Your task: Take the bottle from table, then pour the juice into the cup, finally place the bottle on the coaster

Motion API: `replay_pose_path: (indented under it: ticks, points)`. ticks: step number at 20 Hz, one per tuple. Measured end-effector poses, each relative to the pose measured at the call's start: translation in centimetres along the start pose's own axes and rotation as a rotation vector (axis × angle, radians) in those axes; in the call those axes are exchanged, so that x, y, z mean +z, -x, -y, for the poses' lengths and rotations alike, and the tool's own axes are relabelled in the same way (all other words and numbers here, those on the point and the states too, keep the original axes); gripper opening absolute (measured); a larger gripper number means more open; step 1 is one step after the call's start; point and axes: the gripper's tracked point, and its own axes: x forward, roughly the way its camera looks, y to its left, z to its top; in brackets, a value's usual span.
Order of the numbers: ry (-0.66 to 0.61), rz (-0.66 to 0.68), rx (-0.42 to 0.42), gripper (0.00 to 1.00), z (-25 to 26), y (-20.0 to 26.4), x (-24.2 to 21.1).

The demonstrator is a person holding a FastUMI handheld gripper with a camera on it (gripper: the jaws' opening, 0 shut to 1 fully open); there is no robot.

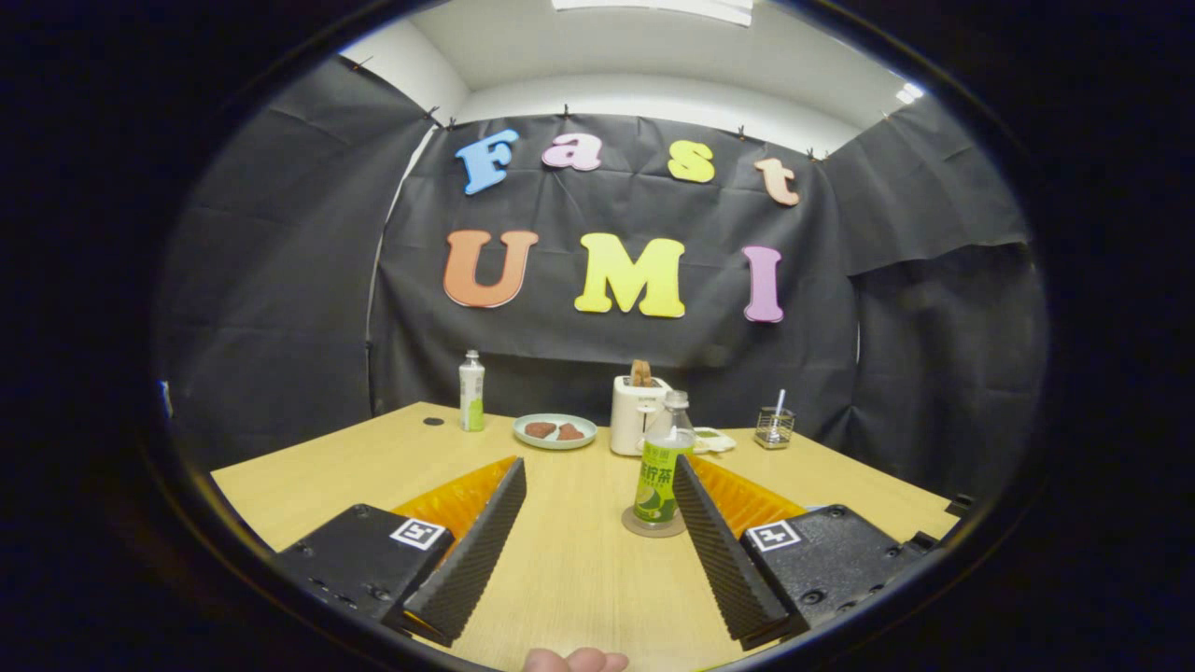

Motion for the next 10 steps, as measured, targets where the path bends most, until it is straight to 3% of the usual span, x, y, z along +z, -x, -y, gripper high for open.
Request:
replay_pose_path:
  ticks: [10]
  points:
    - [-0.021,0.013,-0.013,1.0,0.62,0.59,0.52]
